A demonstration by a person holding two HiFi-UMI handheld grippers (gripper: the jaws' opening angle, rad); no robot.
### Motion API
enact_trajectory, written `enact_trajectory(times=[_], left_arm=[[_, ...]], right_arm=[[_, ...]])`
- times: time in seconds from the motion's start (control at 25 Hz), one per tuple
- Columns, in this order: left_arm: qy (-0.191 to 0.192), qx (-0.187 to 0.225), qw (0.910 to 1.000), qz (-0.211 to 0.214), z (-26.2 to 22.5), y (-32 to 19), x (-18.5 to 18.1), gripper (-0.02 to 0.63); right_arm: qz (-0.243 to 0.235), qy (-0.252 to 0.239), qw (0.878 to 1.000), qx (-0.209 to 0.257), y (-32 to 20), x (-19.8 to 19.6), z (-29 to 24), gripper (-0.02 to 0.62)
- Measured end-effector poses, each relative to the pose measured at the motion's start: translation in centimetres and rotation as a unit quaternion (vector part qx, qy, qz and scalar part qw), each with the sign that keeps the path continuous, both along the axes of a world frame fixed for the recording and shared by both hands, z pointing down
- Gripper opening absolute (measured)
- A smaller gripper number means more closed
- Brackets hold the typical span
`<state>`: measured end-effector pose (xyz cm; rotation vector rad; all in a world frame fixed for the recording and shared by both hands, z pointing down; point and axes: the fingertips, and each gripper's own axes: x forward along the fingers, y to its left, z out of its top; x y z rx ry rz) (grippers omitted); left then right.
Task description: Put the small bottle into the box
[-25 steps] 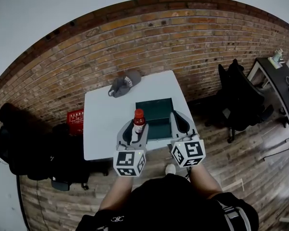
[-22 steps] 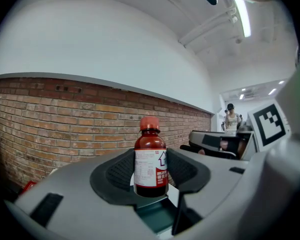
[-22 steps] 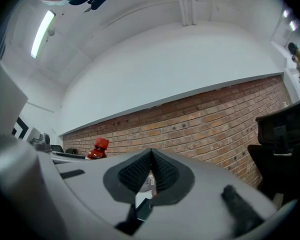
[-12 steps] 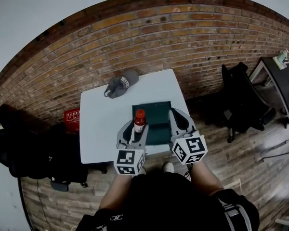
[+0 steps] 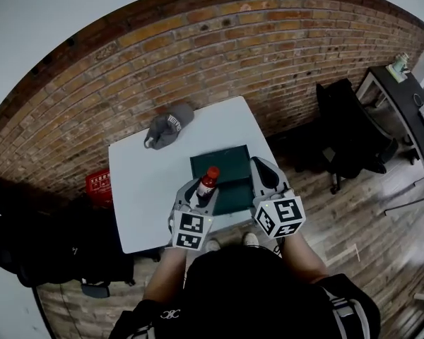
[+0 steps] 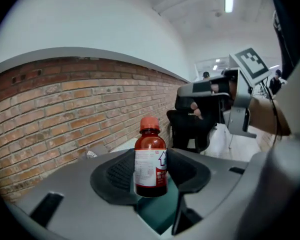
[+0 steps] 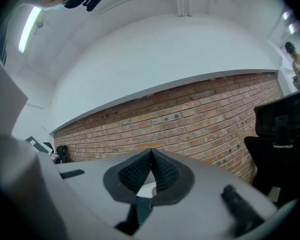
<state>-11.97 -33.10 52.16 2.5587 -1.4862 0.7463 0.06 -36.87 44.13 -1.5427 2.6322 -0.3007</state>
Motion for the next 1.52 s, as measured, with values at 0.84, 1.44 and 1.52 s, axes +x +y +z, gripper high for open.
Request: enact_trajectory(times=[0.84, 1.44, 1.52], left_arm=[[-0.203, -0.106, 0.9491, 0.216, 12.7, 0.0, 2.8, 0.207], [-0.312, -0.189, 0.8827, 0.296, 20.6, 1.2, 3.1, 0.207], [-0.317, -0.196, 0.8786, 0.298, 21.1, 1.1, 3.0, 0.209]], right_arm=[[0.123, 0.044, 0.991, -0.038, 4.1, 5.2, 2.7, 0.026], [0.171, 0.060, 0.982, -0.051, 4.7, 7.7, 3.7, 0.026], [0.174, 0.061, 0.982, -0.051, 4.7, 7.9, 3.6, 0.026]])
